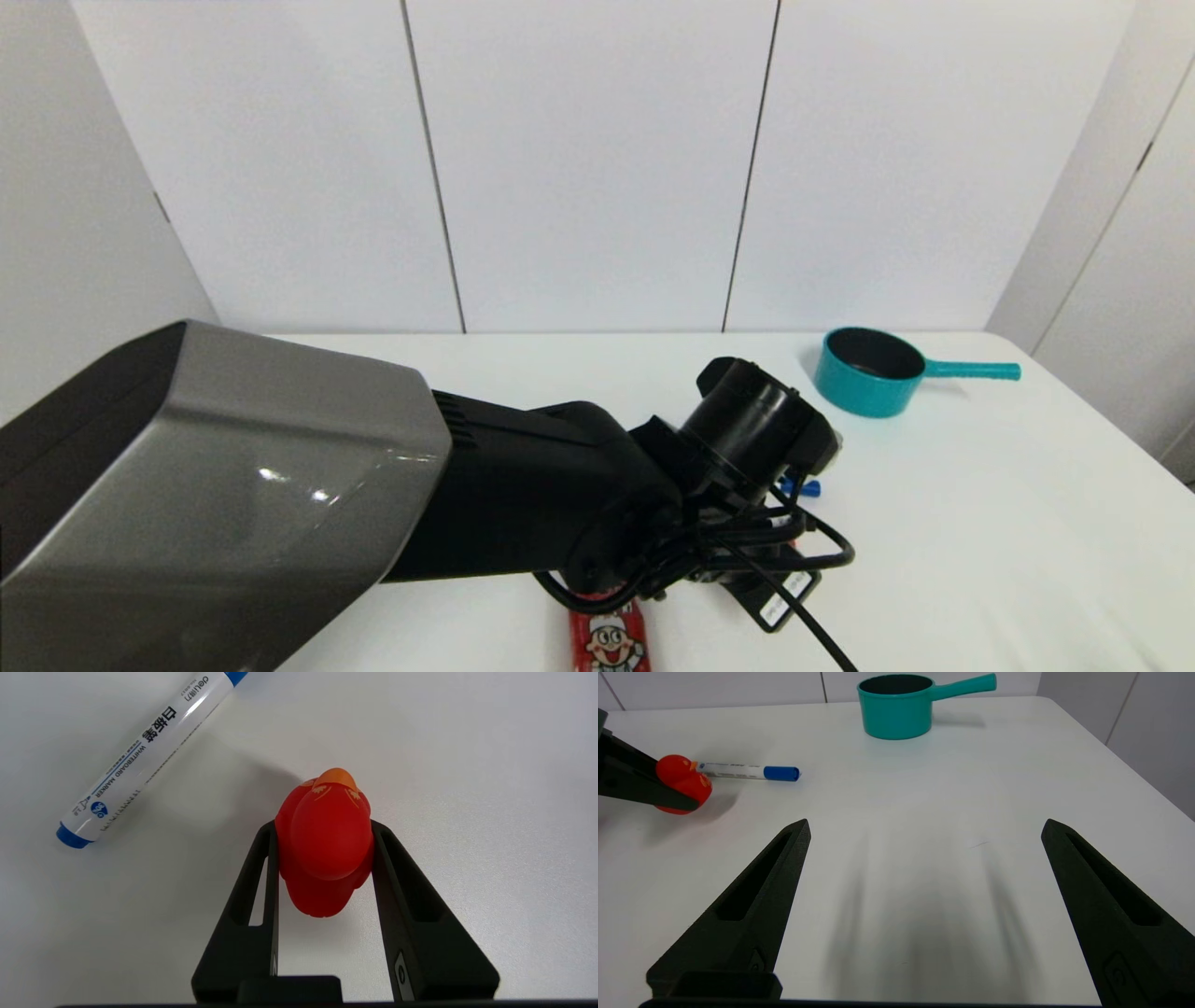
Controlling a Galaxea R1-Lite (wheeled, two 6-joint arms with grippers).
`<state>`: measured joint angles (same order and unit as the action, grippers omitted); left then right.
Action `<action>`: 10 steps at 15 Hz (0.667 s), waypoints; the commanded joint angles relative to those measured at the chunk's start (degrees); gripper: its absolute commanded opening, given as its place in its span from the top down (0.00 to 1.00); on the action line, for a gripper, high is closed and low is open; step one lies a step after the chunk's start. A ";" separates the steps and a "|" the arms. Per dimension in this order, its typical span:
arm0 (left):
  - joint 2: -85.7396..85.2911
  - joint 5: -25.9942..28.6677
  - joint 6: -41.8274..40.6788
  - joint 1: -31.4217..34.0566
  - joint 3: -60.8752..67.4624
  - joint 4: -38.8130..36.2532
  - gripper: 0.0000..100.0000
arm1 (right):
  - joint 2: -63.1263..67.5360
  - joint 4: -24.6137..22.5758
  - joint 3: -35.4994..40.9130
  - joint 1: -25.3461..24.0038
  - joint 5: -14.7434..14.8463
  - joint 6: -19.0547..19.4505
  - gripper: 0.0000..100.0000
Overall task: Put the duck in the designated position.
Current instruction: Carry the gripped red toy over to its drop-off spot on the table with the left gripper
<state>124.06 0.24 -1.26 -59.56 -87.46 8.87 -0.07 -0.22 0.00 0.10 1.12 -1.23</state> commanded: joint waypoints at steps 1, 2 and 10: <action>1.27 -0.07 0.03 -0.20 -0.44 0.00 1.00 | 0.07 -0.04 0.00 -0.01 0.02 0.00 0.00; 1.44 -0.07 0.03 -0.29 -0.61 0.00 1.00 | 0.07 -0.04 0.00 -0.01 0.02 0.00 0.00; 3.82 -0.07 1.52 -0.38 -1.67 -1.23 0.00 | 0.07 -0.04 0.00 -0.01 0.02 0.00 0.00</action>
<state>127.48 0.18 -0.05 -59.87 -89.14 7.80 -0.07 -0.27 0.00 0.10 1.15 -1.21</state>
